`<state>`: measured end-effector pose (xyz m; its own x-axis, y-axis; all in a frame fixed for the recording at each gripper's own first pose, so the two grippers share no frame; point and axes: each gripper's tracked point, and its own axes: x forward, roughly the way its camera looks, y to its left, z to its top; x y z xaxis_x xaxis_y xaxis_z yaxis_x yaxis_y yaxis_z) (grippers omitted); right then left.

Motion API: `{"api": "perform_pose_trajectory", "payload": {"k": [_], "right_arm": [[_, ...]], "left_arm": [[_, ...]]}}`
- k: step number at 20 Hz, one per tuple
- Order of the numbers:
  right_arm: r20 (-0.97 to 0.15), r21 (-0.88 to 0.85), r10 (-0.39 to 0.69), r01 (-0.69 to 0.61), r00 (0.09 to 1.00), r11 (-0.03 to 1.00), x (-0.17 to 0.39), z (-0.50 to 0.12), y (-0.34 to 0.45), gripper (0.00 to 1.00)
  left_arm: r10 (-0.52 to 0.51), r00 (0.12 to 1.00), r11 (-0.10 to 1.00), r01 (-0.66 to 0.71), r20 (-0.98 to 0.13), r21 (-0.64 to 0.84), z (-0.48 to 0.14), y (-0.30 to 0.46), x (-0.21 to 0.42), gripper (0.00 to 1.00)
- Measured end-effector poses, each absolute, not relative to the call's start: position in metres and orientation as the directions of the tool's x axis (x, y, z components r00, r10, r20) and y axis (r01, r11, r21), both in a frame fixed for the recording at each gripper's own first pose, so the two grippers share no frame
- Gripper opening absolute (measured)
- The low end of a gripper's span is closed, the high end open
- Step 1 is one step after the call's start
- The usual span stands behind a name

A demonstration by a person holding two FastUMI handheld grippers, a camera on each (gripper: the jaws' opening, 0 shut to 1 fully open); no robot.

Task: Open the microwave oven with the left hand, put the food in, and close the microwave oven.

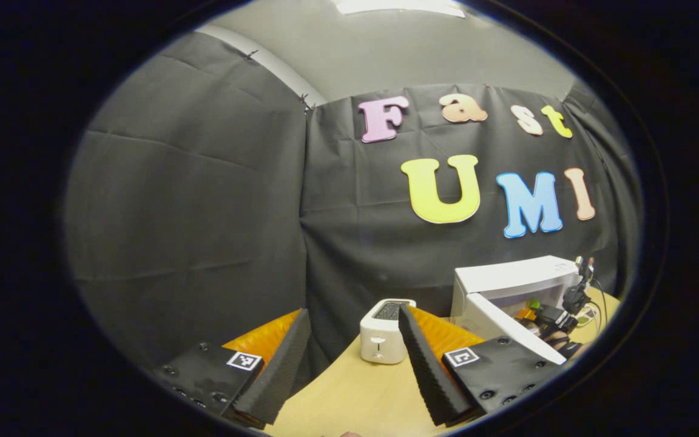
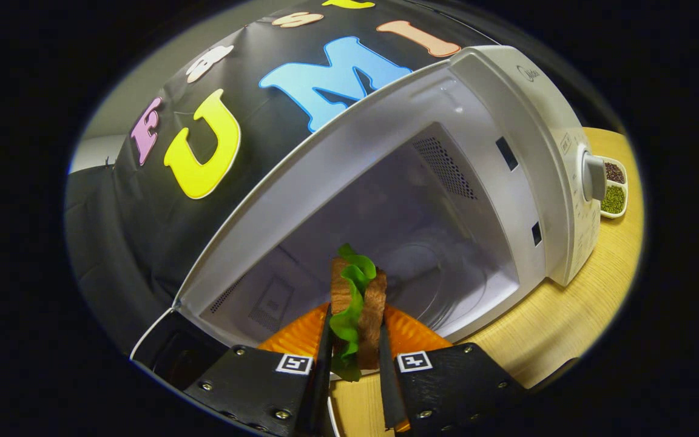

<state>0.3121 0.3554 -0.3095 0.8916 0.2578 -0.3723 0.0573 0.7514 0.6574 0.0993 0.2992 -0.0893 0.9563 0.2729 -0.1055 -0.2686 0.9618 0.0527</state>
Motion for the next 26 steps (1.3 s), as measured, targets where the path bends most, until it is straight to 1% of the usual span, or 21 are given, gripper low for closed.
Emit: {"api": "perform_pose_trajectory", "payload": {"k": [1,2,3,5,6,7,8,9,10,11,12,13,14,15,16,17,18,20,24,25,26], "right_arm": [[-0.384,0.650,0.250,0.068,0.889,0.757,0.313,-0.314,0.355,0.36],[-0.396,0.633,0.233,0.080,0.888,0.770,0.314,-0.321,0.352,0.36],[-0.405,0.621,0.223,0.088,0.887,0.779,0.316,-0.326,0.350,0.41],[-0.432,0.594,0.197,0.113,0.880,0.796,0.317,-0.333,0.348,0.43],[-0.441,0.575,0.185,0.118,0.878,0.809,0.319,-0.337,0.346,0.49],[-0.446,0.550,0.167,0.123,0.879,0.826,0.320,-0.339,0.342,0.54],[-0.453,0.521,0.148,0.126,0.879,0.844,0.322,-0.338,0.336,0.47],[-0.458,0.476,0.115,0.134,0.882,0.869,0.324,-0.340,0.329,0.68],[-0.467,0.431,0.089,0.139,0.880,0.891,0.324,-0.341,0.322,0.78],[-0.466,0.397,0.073,0.134,0.882,0.908,0.324,-0.339,0.318,0.96],[-0.456,0.370,0.062,0.126,0.888,0.920,0.325,-0.333,0.314,0.97],[-0.442,0.355,0.059,0.114,0.895,0.928,0.323,-0.326,0.311,0.97],[-0.426,0.337,0.058,0.099,0.903,0.936,0.321,-0.318,0.309,0.97],[-0.410,0.318,0.065,0.076,0.910,0.945,0.317,-0.309,0.308,0.97],[-0.396,0.297,0.073,0.052,0.916,0.954,0.311,-0.299,0.306,0.97],[-0.379,0.271,0.080,0.028,0.922,0.962,0.305,-0.287,0.304,0.97],[-0.361,0.246,0.085,0.008,0.929,0.969,0.297,-0.275,0.300,0.97],[-0.330,0.211,0.102,-0.032,0.939,0.977,0.280,-0.251,0.294,0.97],[-0.295,0.197,0.146,-0.090,0.944,0.976,0.244,-0.208,0.280,0.97],[-0.284,0.194,0.159,-0.105,0.945,0.975,0.235,-0.198,0.276,0.97],[-0.273,0.184,0.165,-0.116,0.948,0.976,0.226,-0.188,0.271,0.97]], "left_arm": [[0.274,0.956,0.961,-0.269,-0.109,0.058,-0.090,0.299,0.099,0.98],[0.274,0.955,0.961,-0.269,-0.111,0.060,-0.091,0.299,0.099,0.94],[0.276,0.954,0.961,-0.271,-0.113,0.061,-0.091,0.301,0.098,0.93],[0.279,0.954,0.960,-0.275,-0.113,0.047,-0.093,0.301,0.098,0.94],[0.279,0.953,0.960,-0.276,-0.115,0.037,-0.097,0.301,0.098,0.98],[0.280,0.953,0.960,-0.278,-0.118,0.032,-0.099,0.300,0.097,0.94],[0.280,0.952,0.960,-0.278,-0.121,0.033,-0.101,0.301,0.095,0.94],[0.281,0.952,0.960,-0.278,-0.123,0.037,-0.103,0.300,0.095,0.94],[0.277,0.953,0.961,-0.273,-0.127,0.041,-0.108,0.298,0.094,0.97],[0.271,0.954,0.962,-0.268,-0.128,0.044,-0.109,0.295,0.093,0.97],[0.264,0.956,0.965,-0.261,-0.125,0.041,-0.108,0.293,0.094,0.98],[0.255,0.959,0.967,-0.253,-0.124,0.033,-0.109,0.290,0.094,0.93],[0.249,0.960,0.968,-0.248,-0.124,0.026,-0.112,0.286,0.095,0.98],[0.244,0.962,0.970,-0.243,-0.124,0.021,-0.113,0.282,0.095,0.98],[0.236,0.964,0.972,-0.235,-0.124,0.016,-0.117,0.278,0.095,0.90],[0.228,0.965,0.974,-0.228,-0.126,0.010,-0.119,0.274,0.096,0.98],[0.221,0.967,0.975,-0.222,-0.126,0.005,-0.121,0.270,0.095,0.94],[0.214,0.969,0.977,-0.215,-0.124,0.004,-0.125,0.263,0.097,0.94],[0.208,0.970,0.978,-0.209,-0.122,0.006,-0.130,0.250,0.094,0.94],[0.210,0.969,0.977,-0.212,-0.130,0.006,-0.133,0.248,0.091,0.98],[0.206,0.970,0.978,-0.207,-0.133,0.002,-0.136,0.244,0.089,0.94]]}}
